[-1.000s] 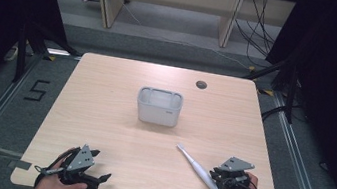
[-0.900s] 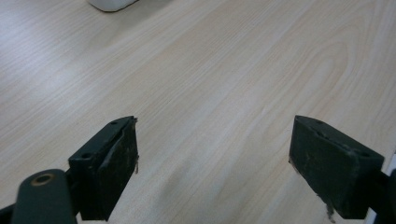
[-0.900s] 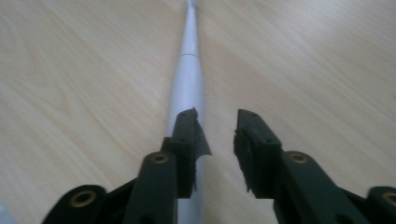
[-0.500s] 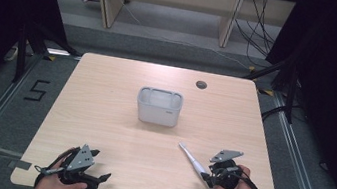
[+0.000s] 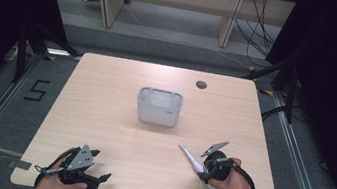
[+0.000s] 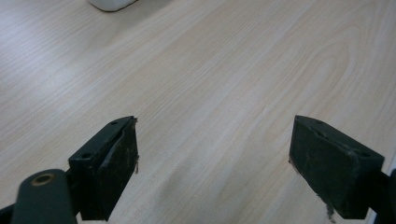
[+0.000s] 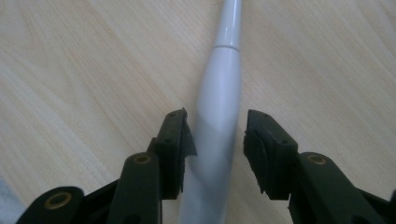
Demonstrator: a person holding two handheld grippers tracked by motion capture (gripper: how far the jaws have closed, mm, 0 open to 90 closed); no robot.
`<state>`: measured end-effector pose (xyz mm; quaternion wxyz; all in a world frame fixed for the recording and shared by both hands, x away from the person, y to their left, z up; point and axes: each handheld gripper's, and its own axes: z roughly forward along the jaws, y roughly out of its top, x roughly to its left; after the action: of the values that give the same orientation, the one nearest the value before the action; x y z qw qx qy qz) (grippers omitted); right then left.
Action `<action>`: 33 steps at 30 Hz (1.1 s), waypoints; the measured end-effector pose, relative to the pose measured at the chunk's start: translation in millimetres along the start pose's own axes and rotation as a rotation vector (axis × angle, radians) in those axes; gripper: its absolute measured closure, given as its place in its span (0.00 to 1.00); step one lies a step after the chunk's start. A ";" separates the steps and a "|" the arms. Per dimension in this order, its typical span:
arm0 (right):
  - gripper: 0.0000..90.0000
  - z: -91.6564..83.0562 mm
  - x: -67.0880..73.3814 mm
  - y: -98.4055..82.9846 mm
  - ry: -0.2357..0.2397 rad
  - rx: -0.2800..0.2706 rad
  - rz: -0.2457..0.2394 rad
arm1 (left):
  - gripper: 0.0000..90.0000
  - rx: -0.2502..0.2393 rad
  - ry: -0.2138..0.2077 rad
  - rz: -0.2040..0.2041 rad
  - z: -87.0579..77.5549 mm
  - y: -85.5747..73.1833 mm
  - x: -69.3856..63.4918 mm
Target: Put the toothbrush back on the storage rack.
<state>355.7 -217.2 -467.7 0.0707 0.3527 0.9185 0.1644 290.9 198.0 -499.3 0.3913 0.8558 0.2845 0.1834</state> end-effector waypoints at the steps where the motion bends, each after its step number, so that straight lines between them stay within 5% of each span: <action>1: 0.66 0.5 -0.5 1.2 -0.003 0.005 -0.008 | 0.17 0.004 0.004 -0.001 -0.2 -0.2 0.1; 13: 0.70 11.3 -1.8 12.6 0.016 0.112 -0.015 | 0.17 -0.012 0.003 -0.008 -0.2 -0.3 -0.9; 27: 0.73 17.4 -3.3 24.6 -0.005 0.225 -0.107 | 0.17 -0.023 0.004 -0.007 0.6 -0.5 -1.2; 29: 0.73 17.6 -0.6 27.7 -0.009 0.264 -0.077 | 0.17 -0.025 0.003 -0.007 0.6 -0.2 -1.2; 30: 0.73 19.0 -4.1 28.1 0.005 0.252 -0.120 | 0.17 -0.025 0.003 -0.007 0.3 -0.2 -1.1; 33: 0.73 19.9 -2.1 30.3 0.006 0.266 -0.095 | 0.17 -0.028 0.006 -0.011 0.5 -0.4 -1.3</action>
<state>381.0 -192.5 -475.7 0.0282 0.3145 0.9480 0.0385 290.0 197.1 -500.0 0.4033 0.8480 0.2879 0.1879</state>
